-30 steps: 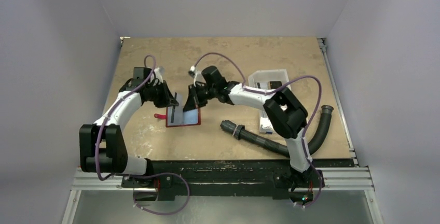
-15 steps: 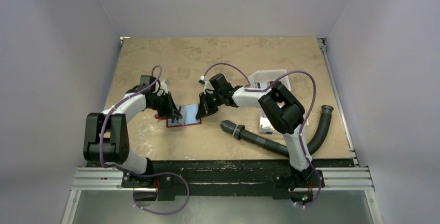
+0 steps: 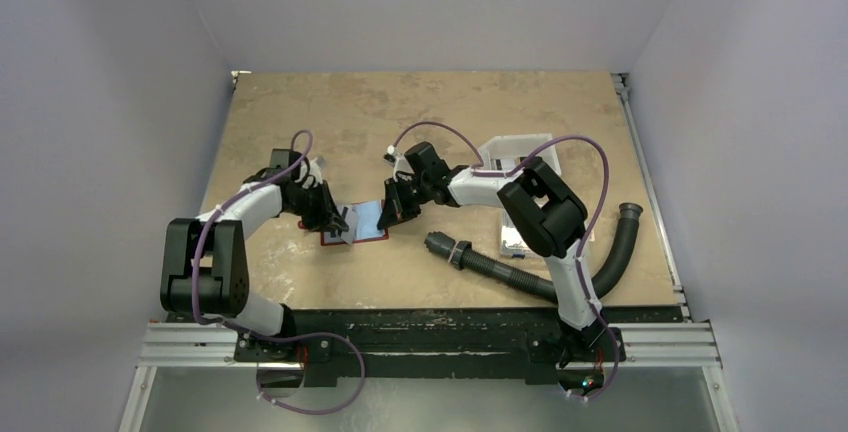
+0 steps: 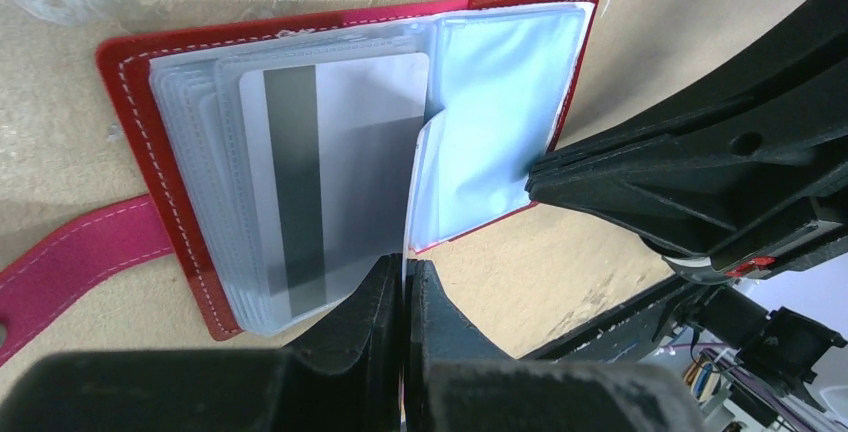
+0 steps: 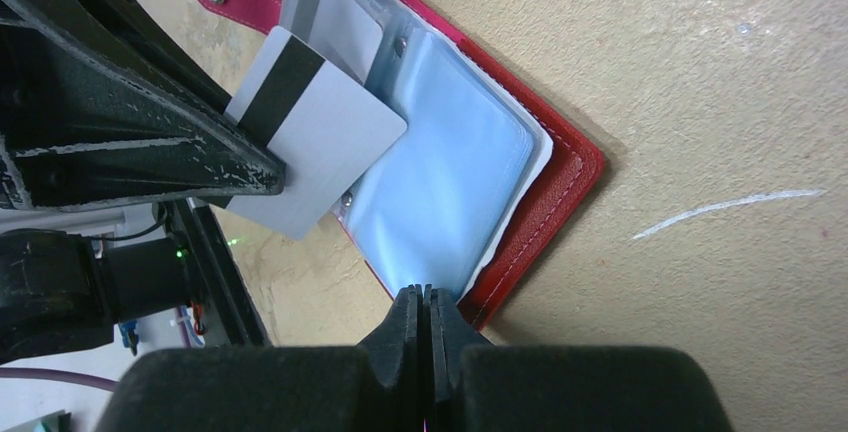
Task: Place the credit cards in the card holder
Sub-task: Insert the credit card into the card holder.
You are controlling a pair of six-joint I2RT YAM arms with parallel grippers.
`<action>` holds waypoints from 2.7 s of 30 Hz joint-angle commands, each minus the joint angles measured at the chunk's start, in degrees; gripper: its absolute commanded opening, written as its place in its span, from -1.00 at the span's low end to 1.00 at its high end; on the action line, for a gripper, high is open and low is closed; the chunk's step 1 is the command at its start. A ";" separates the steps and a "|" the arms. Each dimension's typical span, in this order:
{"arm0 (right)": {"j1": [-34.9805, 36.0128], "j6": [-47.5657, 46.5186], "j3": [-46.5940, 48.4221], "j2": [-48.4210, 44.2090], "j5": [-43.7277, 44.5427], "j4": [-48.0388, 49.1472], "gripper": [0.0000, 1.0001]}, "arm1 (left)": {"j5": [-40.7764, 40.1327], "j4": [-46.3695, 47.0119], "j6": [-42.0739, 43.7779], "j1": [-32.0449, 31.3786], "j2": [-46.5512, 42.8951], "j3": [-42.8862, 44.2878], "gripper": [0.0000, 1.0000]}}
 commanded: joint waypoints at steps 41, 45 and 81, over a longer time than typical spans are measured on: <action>-4.70 -8.29 3.85 4.18 3.34 -7.53 -1.00 | 11.44 20.14 -0.73 0.39 -0.13 -7.64 -1.00; -5.68 -11.95 6.72 5.86 2.08 -11.41 -1.00 | 13.41 24.07 -3.06 0.48 0.00 -8.89 -1.00; -6.18 -13.54 7.52 8.10 0.11 -12.18 -1.00 | 5.99 53.32 -23.58 0.60 4.36 -19.28 -1.00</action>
